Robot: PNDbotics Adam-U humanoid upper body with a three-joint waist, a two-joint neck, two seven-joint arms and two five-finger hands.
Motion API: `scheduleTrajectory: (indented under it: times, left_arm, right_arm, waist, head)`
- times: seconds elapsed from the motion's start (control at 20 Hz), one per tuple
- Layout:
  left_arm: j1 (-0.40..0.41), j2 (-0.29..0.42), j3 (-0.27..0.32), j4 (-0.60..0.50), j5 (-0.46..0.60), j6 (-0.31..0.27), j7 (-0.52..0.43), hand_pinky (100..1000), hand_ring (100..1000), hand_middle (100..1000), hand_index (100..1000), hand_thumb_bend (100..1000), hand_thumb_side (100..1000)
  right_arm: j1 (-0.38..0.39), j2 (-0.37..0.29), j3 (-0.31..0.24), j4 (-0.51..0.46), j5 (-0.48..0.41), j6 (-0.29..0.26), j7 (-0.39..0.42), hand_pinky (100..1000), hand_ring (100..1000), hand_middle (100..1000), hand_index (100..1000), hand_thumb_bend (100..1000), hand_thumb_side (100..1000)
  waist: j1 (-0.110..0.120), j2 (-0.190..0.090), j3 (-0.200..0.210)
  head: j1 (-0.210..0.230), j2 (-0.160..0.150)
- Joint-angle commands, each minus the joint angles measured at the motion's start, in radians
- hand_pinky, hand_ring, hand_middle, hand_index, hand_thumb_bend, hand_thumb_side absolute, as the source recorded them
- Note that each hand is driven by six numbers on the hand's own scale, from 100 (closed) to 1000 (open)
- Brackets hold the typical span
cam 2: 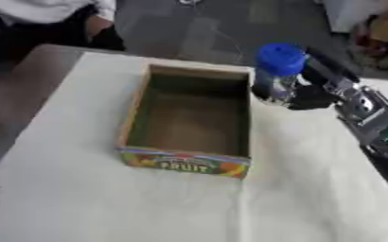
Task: Pick up objects on the table and place them in the box.
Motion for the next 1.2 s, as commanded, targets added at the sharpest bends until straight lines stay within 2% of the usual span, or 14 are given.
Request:
scheduleTrajectory:
  times: [0.05, 0.15, 0.2, 0.25, 0.4, 0.95, 1.2]
  left_arm:
    - [-0.022, 0.004, -0.001, -0.014, 0.008, -0.005, -0.004, 903, 745, 934, 875, 417, 820]
    - [-0.033, 0.003, -0.002, -0.014, 0.010, -0.008, -0.005, 903, 745, 934, 876, 418, 819]
    - [-0.039, 0.002, -0.003, -0.014, 0.012, -0.009, -0.005, 903, 745, 933, 875, 419, 818]
    - [-0.043, 0.001, -0.003, -0.014, 0.015, -0.010, -0.006, 903, 746, 933, 876, 420, 817]
    - [-0.060, -0.003, -0.002, -0.014, 0.017, -0.013, -0.007, 903, 747, 933, 876, 422, 816]
    - [-0.114, -0.012, -0.009, -0.014, 0.030, -0.021, -0.016, 904, 750, 931, 876, 426, 812]
    - [-0.134, -0.015, -0.011, -0.014, 0.035, -0.024, -0.020, 904, 750, 931, 876, 427, 812]
  right_arm:
    - [-0.024, -0.020, -0.009, -0.011, 0.025, -0.016, -0.017, 100, 100, 156, 428, 142, 569]
    - [-0.024, -0.020, -0.007, -0.012, 0.024, -0.021, -0.019, 100, 100, 157, 430, 144, 572]
    - [-0.025, -0.019, -0.006, -0.013, 0.021, -0.024, -0.018, 100, 100, 159, 430, 100, 611]
    - [-0.025, -0.017, -0.004, -0.015, 0.011, -0.028, -0.015, 100, 100, 158, 431, 149, 572]
    - [-0.027, -0.016, -0.003, -0.017, 0.010, -0.032, -0.012, 100, 100, 157, 432, 151, 572]
    - [-0.036, -0.020, -0.009, -0.023, 0.011, -0.041, -0.025, 100, 100, 162, 440, 175, 576]
    - [-0.037, -0.029, -0.017, -0.028, 0.003, -0.045, -0.045, 100, 100, 204, 450, 208, 581]
  waist:
    - [-0.003, -0.013, 0.010]
    - [-0.009, -0.011, 0.018]
    - [-0.012, -0.009, 0.022]
    - [-0.014, -0.008, 0.025]
    - [-0.021, -0.005, 0.036]
    - [-0.049, 0.014, 0.078]
    - [-0.061, 0.025, 0.092]
  head:
    - [0.015, -0.008]
    - [0.022, 0.010]
    - [0.025, 0.017]
    - [0.026, 0.024]
    - [0.026, 0.037]
    - [0.013, 0.047]
    - [0.012, 0.046]
